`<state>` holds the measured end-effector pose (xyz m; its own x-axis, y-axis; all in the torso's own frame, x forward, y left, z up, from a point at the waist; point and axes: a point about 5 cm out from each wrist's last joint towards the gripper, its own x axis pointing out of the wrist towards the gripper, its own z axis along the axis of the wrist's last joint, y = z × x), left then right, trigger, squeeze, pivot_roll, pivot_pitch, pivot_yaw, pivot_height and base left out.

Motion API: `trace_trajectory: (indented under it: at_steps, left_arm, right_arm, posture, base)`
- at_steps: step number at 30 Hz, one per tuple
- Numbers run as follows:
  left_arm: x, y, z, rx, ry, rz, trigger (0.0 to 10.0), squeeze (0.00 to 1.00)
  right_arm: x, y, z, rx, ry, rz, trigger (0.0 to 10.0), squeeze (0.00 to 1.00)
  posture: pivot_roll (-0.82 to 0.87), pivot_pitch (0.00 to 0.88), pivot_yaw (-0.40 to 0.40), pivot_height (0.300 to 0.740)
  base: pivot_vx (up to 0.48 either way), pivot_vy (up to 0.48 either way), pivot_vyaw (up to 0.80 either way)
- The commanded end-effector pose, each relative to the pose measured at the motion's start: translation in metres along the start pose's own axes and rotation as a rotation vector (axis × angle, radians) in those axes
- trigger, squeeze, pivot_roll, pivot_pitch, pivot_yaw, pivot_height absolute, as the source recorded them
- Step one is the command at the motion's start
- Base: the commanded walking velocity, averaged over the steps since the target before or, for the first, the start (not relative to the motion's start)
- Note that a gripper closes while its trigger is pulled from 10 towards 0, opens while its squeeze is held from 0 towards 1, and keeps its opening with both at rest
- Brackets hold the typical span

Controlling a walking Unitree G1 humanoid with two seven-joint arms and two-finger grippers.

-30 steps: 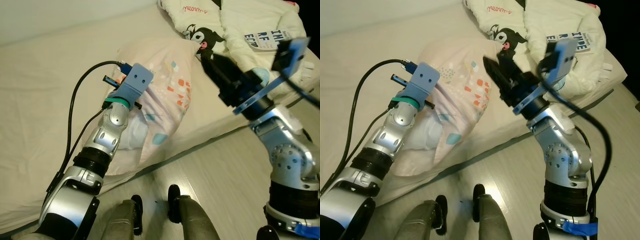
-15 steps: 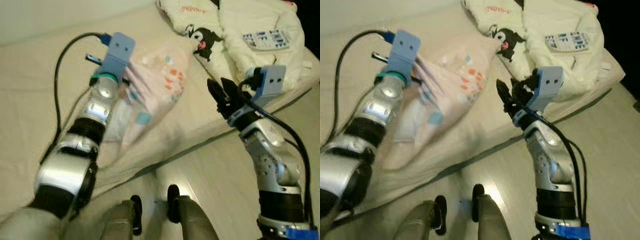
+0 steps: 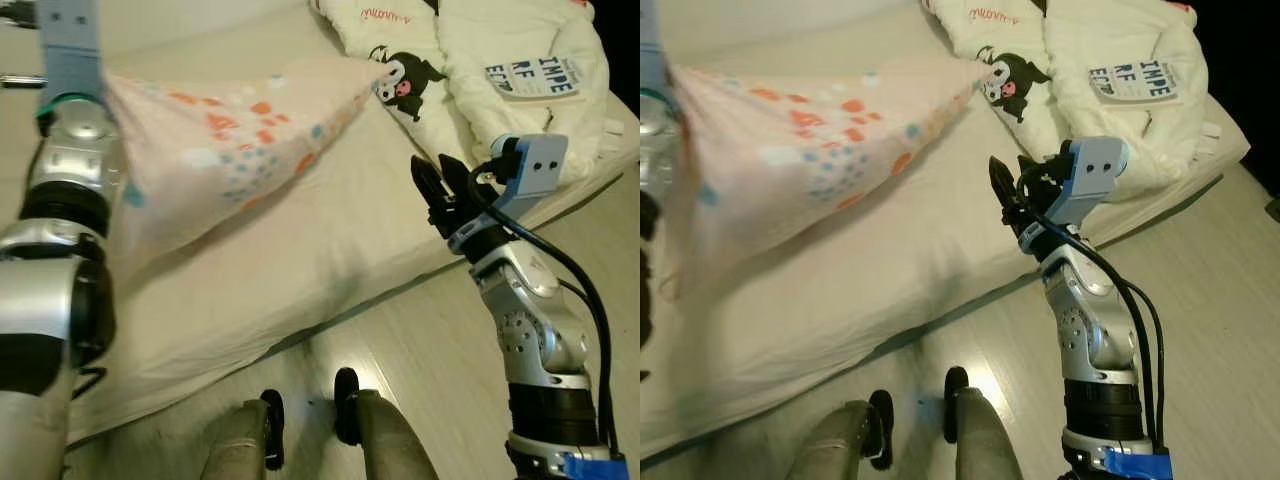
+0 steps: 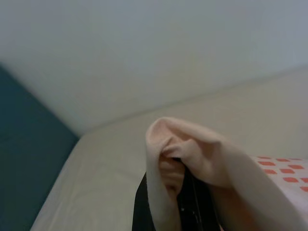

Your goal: Clean up the room

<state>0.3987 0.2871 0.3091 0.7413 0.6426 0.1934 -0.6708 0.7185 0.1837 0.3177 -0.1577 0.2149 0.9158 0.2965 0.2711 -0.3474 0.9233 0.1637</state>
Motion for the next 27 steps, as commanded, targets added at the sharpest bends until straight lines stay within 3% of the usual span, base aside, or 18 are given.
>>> trace_trajectory:
  at_steps: [1,2,3,5,8,10,12,13,14,15,19,23,26,27]
  left_arm:
    - [0.01,0.029,0.017,-0.068,-0.03,0.128,0.0,0.0]
    - [0.015,0.045,0.023,-0.1,-0.041,0.203,0.0,0.0]
    - [0.015,0.045,0.023,-0.1,-0.041,0.203,0.0,0.0]
    - [0.019,0.071,0.033,-0.145,-0.062,0.316,0.0,0.0]
    - [0.021,0.08,0.036,-0.158,-0.071,0.355,0.0,0.0]
    - [0.022,0.106,0.049,-0.181,-0.125,0.468,0.0,0.0]
    - [0.022,0.106,0.049,-0.181,-0.125,0.468,0.0,0.0]
    - [0.021,0.128,0.064,-0.202,-0.191,0.581,0.0,0.0]
    - [0.02,0.138,0.07,-0.215,-0.222,0.63,0.0,0.0]
    - [0.02,0.138,0.07,-0.215,-0.222,0.63,0.0,0.0]
    - [0.013,0.17,0.095,-0.235,-0.337,0.783,0.0,0.0]
    - [0.01,0.176,0.102,-0.189,-0.383,0.816,0.0,0.0]
    - [0.012,0.169,0.099,-0.15,-0.382,0.787,0.0,0.0]
    - [0.013,0.16,0.094,-0.112,-0.377,0.762,0.0,0.0]
  right_arm:
    - [-0.002,-0.001,-0.007,-0.001,0.018,-0.013,10.0,0.0]
    - [-0.002,-0.001,-0.007,0.0,0.018,-0.012,10.0,0.0]
    - [-0.002,-0.001,-0.007,0.0,0.018,-0.012,10.0,0.0]
    - [-0.001,0.0,-0.007,0.002,0.017,-0.009,10.0,0.0]
    - [-0.001,0.0,-0.007,0.002,0.017,-0.008,10.0,0.0]
    - [0.0,0.001,-0.007,0.004,0.013,-0.004,10.0,0.0]
    - [0.0,0.001,-0.007,0.004,0.013,-0.004,10.0,0.0]
    - [0.0,0.001,-0.006,0.004,0.009,-0.003,10.0,0.0]
    - [0.0,0.001,-0.006,0.003,0.008,-0.002,10.0,0.0]
    - [0.0,0.001,-0.006,0.003,0.008,-0.002,10.0,0.0]
    - [0.001,0.001,-0.005,0.003,0.002,0.0,10.0,0.0]
    - [0.001,0.001,-0.005,0.002,0.0,0.0,10.0,0.0]
    - [0.001,0.001,-0.005,0.002,-0.001,0.001,10.0,0.0]
    - [0.001,0.001,-0.005,0.003,-0.001,0.001,10.0,0.0]
  posture:
    - [-0.06,0.23,0.077,0.74]
    - [-0.06,0.231,0.076,0.74]
    - [-0.06,0.231,0.076,0.74]
    - [-0.06,0.231,0.074,0.74]
    - [-0.06,0.231,0.074,0.74]
    - [-0.06,0.231,0.07,0.74]
    - [-0.06,0.231,0.07,0.74]
    - [-0.06,0.231,0.067,0.74]
    - [-0.06,0.231,0.067,0.74]
    - [-0.06,0.231,0.067,0.74]
    - [-0.07,0.231,0.066,0.74]
    - [-0.06,0.23,0.065,0.74]
    - [-0.06,0.228,0.063,0.74]
    - [-0.06,0.228,0.062,0.74]
  base:
    - [0.0,0.0,0.0]
    - [0.0,0.0,0.0]
    - [0.0,0.0,0.0]
    - [0.0,0.0,0.0]
    - [0.0,0.0,0.0]
    - [0.0,0.0,0.0]
    - [0.0,0.0,0.0]
    - [0.0,0.0,0.0]
    - [0.0,0.0,0.0]
    - [0.0,0.0,0.0]
    - [0.0,0.0,0.0]
    - [0.0,0.0,0.0]
    - [0.0,0.0,0.0]
    - [0.0,0.0,0.0]
